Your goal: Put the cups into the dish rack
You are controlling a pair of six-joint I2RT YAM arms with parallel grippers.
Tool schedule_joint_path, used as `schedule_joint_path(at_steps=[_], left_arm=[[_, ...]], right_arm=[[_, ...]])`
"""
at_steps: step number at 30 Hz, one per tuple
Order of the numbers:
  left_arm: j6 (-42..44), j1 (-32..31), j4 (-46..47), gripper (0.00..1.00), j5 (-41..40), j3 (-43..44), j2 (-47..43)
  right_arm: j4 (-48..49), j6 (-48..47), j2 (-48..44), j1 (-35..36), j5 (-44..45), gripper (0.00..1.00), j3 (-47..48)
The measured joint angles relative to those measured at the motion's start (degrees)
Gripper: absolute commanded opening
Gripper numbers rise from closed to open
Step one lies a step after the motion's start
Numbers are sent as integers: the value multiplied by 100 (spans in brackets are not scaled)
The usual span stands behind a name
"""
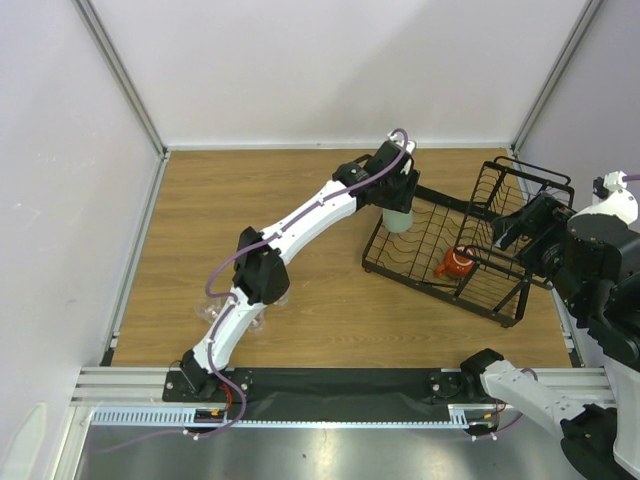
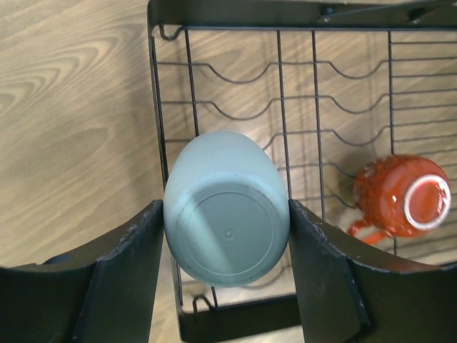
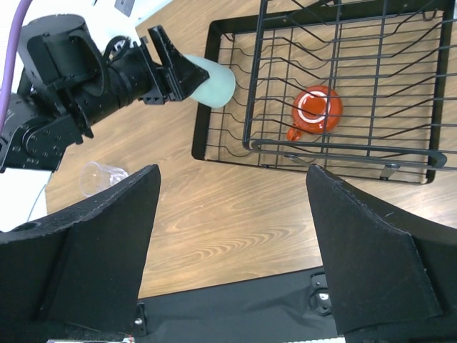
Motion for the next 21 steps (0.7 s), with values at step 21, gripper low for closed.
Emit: schedule_joint_path(at_steps=[21], left_arm=[[527,-39,1493,5,-485,-662,382]], right_arm=[[0,-538,205,0,-527,89,0]])
